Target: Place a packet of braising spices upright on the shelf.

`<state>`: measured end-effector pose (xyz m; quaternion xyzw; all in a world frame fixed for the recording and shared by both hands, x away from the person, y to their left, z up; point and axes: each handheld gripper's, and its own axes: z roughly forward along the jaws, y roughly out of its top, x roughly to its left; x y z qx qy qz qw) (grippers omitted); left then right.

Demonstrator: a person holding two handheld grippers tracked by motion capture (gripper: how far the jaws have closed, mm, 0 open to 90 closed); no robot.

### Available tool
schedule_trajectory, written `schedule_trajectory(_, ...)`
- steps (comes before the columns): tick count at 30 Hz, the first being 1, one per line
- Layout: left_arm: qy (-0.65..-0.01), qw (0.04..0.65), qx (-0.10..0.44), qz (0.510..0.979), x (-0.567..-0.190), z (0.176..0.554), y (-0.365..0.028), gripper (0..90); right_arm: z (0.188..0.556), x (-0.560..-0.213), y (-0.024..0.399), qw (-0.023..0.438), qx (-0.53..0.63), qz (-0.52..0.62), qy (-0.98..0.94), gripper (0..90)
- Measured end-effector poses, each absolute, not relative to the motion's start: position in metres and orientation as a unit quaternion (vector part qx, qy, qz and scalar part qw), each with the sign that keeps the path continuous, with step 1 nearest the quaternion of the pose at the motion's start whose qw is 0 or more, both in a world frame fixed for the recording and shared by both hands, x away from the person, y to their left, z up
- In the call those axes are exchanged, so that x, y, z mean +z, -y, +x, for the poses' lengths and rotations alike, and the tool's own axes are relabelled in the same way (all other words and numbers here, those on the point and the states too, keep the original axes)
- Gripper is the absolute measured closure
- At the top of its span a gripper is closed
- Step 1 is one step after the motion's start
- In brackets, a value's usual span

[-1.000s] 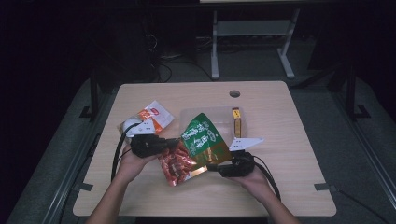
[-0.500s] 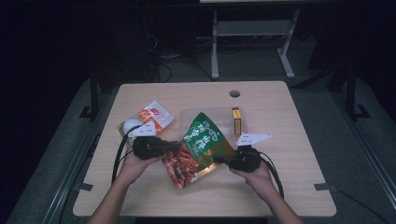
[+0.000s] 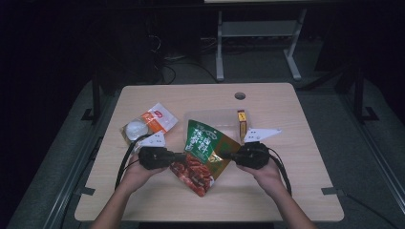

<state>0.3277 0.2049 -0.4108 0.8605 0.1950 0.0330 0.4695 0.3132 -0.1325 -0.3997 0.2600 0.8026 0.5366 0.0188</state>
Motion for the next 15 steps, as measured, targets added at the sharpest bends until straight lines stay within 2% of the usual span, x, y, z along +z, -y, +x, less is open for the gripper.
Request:
schedule_trajectory(11, -0.192, 0.463, 0.055, 0.864, -0.410, 0.326, -0.208, 80.5, 0.308, -0.381, 0.132, 0.024, 0.539, 0.217, -0.813, 90.0)
schedule_trajectory(13, -0.200, 0.466, 0.058, 0.860, -0.410, 0.327, -0.214, 81.6, 0.308, -0.379, 0.134, 0.022, 0.543, 0.213, -0.812, 90.0)
schedule_trajectory(15, -0.206, 0.465, 0.060, 0.859, -0.410, 0.328, -0.220, 76.3, 0.307, -0.377, 0.137, 0.022, 0.546, 0.211, -0.811, 90.0)
